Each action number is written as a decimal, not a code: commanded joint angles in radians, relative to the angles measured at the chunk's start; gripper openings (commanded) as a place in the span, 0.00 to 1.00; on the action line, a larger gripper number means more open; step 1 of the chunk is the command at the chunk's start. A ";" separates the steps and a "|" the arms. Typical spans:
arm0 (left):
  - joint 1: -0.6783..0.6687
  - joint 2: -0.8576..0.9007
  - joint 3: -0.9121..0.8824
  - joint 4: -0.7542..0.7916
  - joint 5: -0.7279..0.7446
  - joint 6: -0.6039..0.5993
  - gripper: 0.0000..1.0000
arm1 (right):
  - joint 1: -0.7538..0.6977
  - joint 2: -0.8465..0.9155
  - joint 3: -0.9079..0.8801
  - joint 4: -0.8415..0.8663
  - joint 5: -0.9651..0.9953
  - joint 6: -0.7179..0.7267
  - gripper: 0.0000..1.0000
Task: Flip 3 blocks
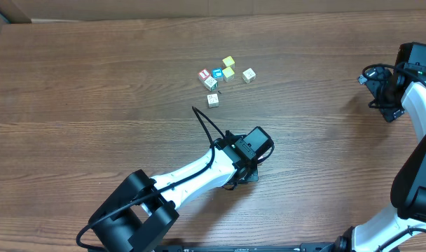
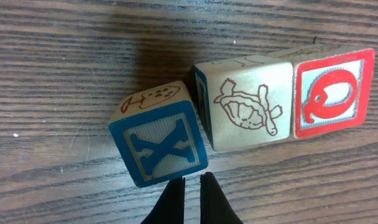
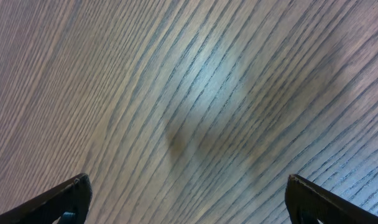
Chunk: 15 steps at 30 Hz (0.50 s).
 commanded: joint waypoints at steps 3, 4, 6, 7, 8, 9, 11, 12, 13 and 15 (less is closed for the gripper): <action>0.007 0.000 -0.002 0.005 -0.031 0.012 0.04 | -0.002 -0.036 0.023 0.003 0.001 0.003 1.00; 0.008 0.000 -0.002 0.006 -0.032 0.017 0.04 | -0.002 -0.036 0.023 0.003 0.001 0.003 1.00; 0.013 0.000 -0.001 0.008 -0.033 0.024 0.04 | -0.002 -0.036 0.023 0.003 0.001 0.003 1.00; 0.017 0.000 -0.001 0.009 -0.033 0.027 0.04 | -0.002 -0.036 0.023 0.003 0.001 0.003 1.00; 0.021 0.000 -0.001 0.009 -0.033 0.027 0.04 | -0.002 -0.036 0.023 0.003 0.001 0.003 1.00; 0.026 0.000 -0.001 0.010 -0.033 0.032 0.04 | -0.002 -0.036 0.023 0.003 0.001 0.003 1.00; 0.038 0.000 -0.001 0.010 -0.035 0.037 0.04 | -0.002 -0.036 0.023 0.003 0.001 0.003 1.00; 0.043 0.000 -0.001 0.010 -0.035 0.039 0.04 | -0.002 -0.036 0.023 0.003 0.001 0.003 1.00; 0.045 0.000 -0.001 0.010 -0.035 0.039 0.04 | -0.002 -0.036 0.023 0.003 0.001 0.003 1.00; 0.047 0.000 -0.001 0.010 -0.029 0.045 0.04 | -0.002 -0.036 0.023 0.003 0.001 0.003 1.00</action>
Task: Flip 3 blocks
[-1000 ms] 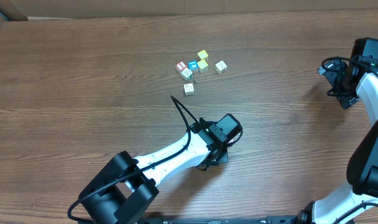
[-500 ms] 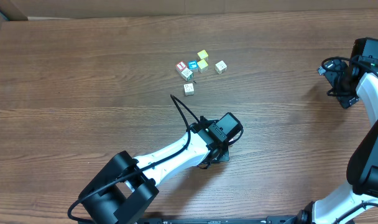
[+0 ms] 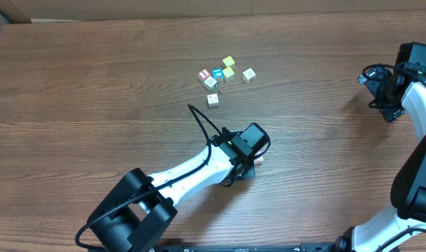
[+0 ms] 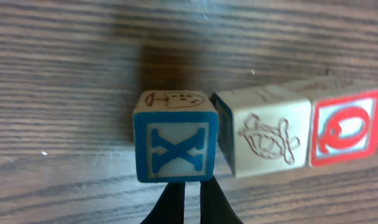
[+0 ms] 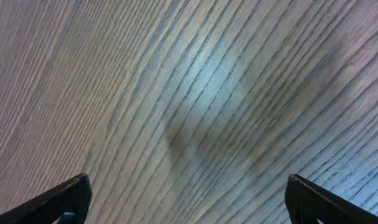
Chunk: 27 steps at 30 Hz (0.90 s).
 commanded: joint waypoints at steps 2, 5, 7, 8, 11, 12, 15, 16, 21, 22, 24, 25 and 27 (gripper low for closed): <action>0.008 0.000 0.003 0.005 0.018 0.050 0.04 | -0.002 -0.036 0.023 0.003 0.001 0.004 1.00; 0.008 -0.007 0.031 -0.005 0.084 0.114 0.04 | -0.002 -0.036 0.023 0.003 0.001 0.004 1.00; 0.008 -0.031 0.059 -0.034 0.090 0.134 0.04 | -0.002 -0.036 0.023 0.003 0.001 0.004 1.00; 0.008 -0.047 0.072 -0.048 0.088 0.134 0.04 | -0.002 -0.036 0.023 0.003 0.001 0.004 1.00; 0.018 -0.126 0.093 -0.074 0.062 0.143 0.04 | -0.002 -0.036 0.023 0.003 0.001 0.004 1.00; 0.025 -0.146 0.093 -0.080 0.045 0.143 0.04 | -0.002 -0.036 0.023 0.003 0.001 0.004 1.00; 0.069 -0.191 0.093 -0.133 -0.045 0.143 0.04 | -0.002 -0.036 0.023 0.003 0.001 0.004 1.00; 0.084 -0.190 0.093 -0.146 -0.065 0.144 0.04 | -0.002 -0.036 0.023 0.003 0.001 0.004 1.00; 0.140 -0.143 0.090 -0.190 -0.079 0.145 0.04 | -0.002 -0.036 0.023 0.003 0.001 0.004 1.00; 0.148 -0.130 0.091 -0.193 -0.081 0.160 0.04 | -0.002 -0.036 0.023 0.003 0.001 0.004 1.00; 0.160 -0.109 0.091 -0.195 -0.084 0.172 0.04 | -0.002 -0.036 0.023 0.003 0.001 0.004 1.00; 0.168 -0.101 0.090 -0.199 -0.084 0.177 0.04 | -0.002 -0.036 0.023 0.003 0.001 0.004 1.00; 0.186 -0.092 0.091 -0.206 -0.084 0.193 0.04 | -0.002 -0.036 0.023 0.003 0.001 0.004 1.00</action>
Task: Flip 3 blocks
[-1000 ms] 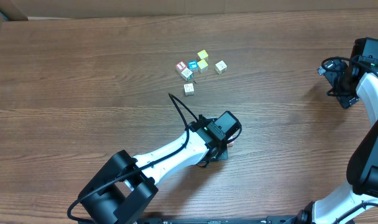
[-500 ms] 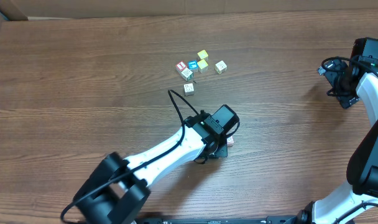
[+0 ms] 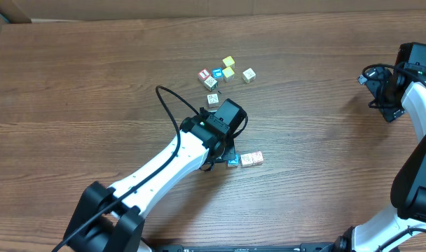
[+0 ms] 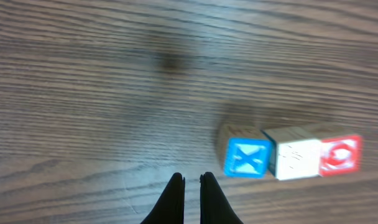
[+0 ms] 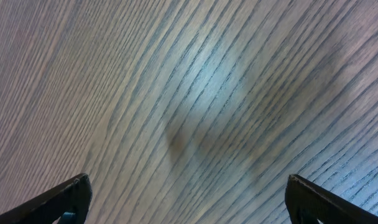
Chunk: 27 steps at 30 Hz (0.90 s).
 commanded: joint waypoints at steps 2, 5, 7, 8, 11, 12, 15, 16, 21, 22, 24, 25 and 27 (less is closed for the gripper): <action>0.047 0.026 0.006 -0.016 -0.014 0.073 0.04 | -0.002 -0.036 0.023 0.003 0.002 0.003 1.00; 0.085 0.027 0.006 -0.014 0.057 0.155 0.04 | -0.002 -0.036 0.023 0.003 0.002 0.003 1.00; 0.104 0.028 0.006 -0.017 0.101 0.190 0.04 | -0.002 -0.036 0.023 0.003 0.001 0.003 1.00; 0.111 0.028 0.006 -0.019 0.120 0.206 0.04 | -0.002 -0.036 0.023 0.007 -0.003 0.014 1.00; 0.123 0.028 0.006 -0.021 0.157 0.224 0.04 | -0.002 -0.036 0.023 0.014 -0.117 0.085 1.00; 0.124 0.028 0.006 -0.021 0.158 0.224 0.04 | -0.002 -0.036 0.023 -0.011 -0.235 0.089 1.00; 0.124 0.028 0.006 -0.016 0.157 0.224 0.04 | -0.002 -0.036 0.023 -0.065 -0.468 0.089 1.00; 0.124 0.028 0.006 -0.016 0.157 0.224 0.04 | -0.002 -0.036 0.023 -0.059 -0.534 0.084 1.00; 0.124 0.028 0.006 -0.016 0.208 0.220 0.04 | -0.002 -0.037 0.023 -0.126 -0.880 -0.147 0.04; 0.124 0.028 0.006 -0.013 0.209 0.219 0.04 | -0.002 -0.037 0.023 -0.178 -0.866 -0.148 0.04; 0.124 0.028 0.006 -0.009 0.201 0.219 0.04 | 0.004 -0.038 0.023 -0.263 -0.806 -0.175 0.04; 0.124 0.028 0.006 -0.009 0.197 0.215 0.04 | 0.015 -0.041 0.023 -0.304 -0.779 -0.219 0.04; 0.124 0.028 0.006 -0.012 0.174 0.197 0.04 | 0.049 -0.046 0.023 -0.372 -0.726 -0.290 0.04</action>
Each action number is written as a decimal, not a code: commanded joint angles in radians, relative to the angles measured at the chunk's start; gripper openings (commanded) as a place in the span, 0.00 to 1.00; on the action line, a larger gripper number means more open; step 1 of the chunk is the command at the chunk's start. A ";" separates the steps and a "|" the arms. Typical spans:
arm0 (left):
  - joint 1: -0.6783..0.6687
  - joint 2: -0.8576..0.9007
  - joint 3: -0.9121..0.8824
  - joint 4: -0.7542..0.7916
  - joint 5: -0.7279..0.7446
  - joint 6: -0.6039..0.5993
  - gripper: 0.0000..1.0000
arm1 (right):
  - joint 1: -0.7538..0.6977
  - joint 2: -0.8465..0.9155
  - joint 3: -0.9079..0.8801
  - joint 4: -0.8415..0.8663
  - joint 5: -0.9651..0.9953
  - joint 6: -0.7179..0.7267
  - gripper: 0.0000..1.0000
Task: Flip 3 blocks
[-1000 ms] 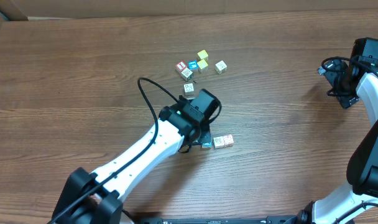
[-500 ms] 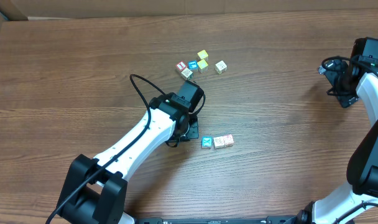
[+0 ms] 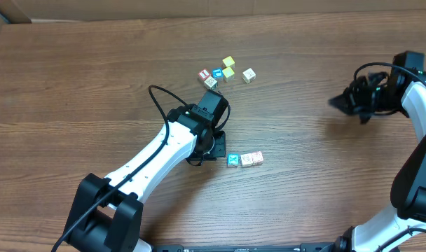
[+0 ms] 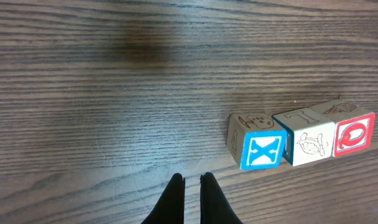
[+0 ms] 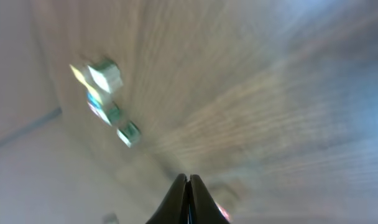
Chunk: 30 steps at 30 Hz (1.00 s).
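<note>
Three blocks lie in a row on the wood table: a blue X block (image 4: 264,149) (image 3: 233,160), a turtle block (image 4: 311,140) and a red Q block (image 4: 352,132). My left gripper (image 4: 191,181) (image 3: 214,144) is shut on nothing and hangs above bare wood to the left of the row. At the right of the table, my right gripper (image 5: 188,180) (image 3: 337,102) is shut and empty, reaching leftward. Its wrist view is blurred.
A cluster of several loose blocks (image 3: 227,71) lies at the back centre, beyond my left wrist; in the right wrist view they show as blurred shapes (image 5: 105,76). The table's back edge (image 3: 199,17) meets a cardboard wall. The left arm's cable (image 3: 157,98) loops above the table.
My left gripper has moved a little further up and left, away from the row of three blocks. My right gripper, then wide open and still, is now shut and has swung left.
My shut left gripper was first close to a tilted blue X block beside the turtle and Q blocks. Then the X block stood square. Then the gripper was up and left of the row, and now further off. The right arm moved only at the last.
</note>
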 commanded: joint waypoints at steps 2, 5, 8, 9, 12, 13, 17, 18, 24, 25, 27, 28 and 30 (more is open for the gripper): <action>0.002 0.008 0.007 -0.005 -0.053 -0.027 0.04 | 0.093 -0.048 0.018 -0.116 0.105 -0.176 0.04; 0.002 0.008 0.006 -0.012 -0.145 -0.098 0.04 | 0.204 -0.048 0.010 -0.169 0.260 -0.175 0.04; 0.002 0.008 0.006 -0.003 -0.163 -0.116 0.04 | 0.335 -0.048 -0.006 -0.169 0.371 -0.135 0.04; 0.002 0.008 0.006 -0.001 -0.164 -0.116 0.04 | 0.373 -0.048 -0.008 -0.169 0.408 -0.119 0.04; 0.002 0.008 0.006 -0.006 -0.198 -0.116 0.04 | 0.469 -0.048 -0.010 -0.170 0.499 -0.029 0.04; 0.002 0.008 0.006 -0.008 -0.208 -0.116 0.04 | 0.492 -0.048 -0.010 -0.168 0.503 -0.013 0.04; 0.021 0.008 0.006 -0.028 -0.202 -0.107 0.04 | 0.583 -0.048 -0.015 -0.156 0.515 0.003 0.04; 0.037 0.008 0.006 -0.035 -0.182 -0.093 0.04 | 0.601 -0.048 -0.018 -0.159 0.524 0.003 0.04; 0.177 0.008 0.006 -0.060 0.071 0.009 0.04 | 0.648 -0.107 -0.043 -0.171 0.542 0.080 0.04; 0.199 0.008 0.006 -0.060 0.118 0.023 0.04 | 0.660 -0.148 -0.069 -0.147 0.589 0.118 0.04; 0.219 0.008 0.006 -0.060 0.160 0.034 0.04 | 0.684 -0.220 -0.125 -0.107 0.674 0.186 0.04; 0.225 0.008 0.006 -0.060 0.161 0.034 0.04 | 0.696 -0.264 -0.164 -0.085 0.712 0.222 0.04; 0.225 0.008 0.006 -0.058 0.158 0.034 0.04 | 0.706 -0.344 -0.251 -0.029 0.725 0.265 0.04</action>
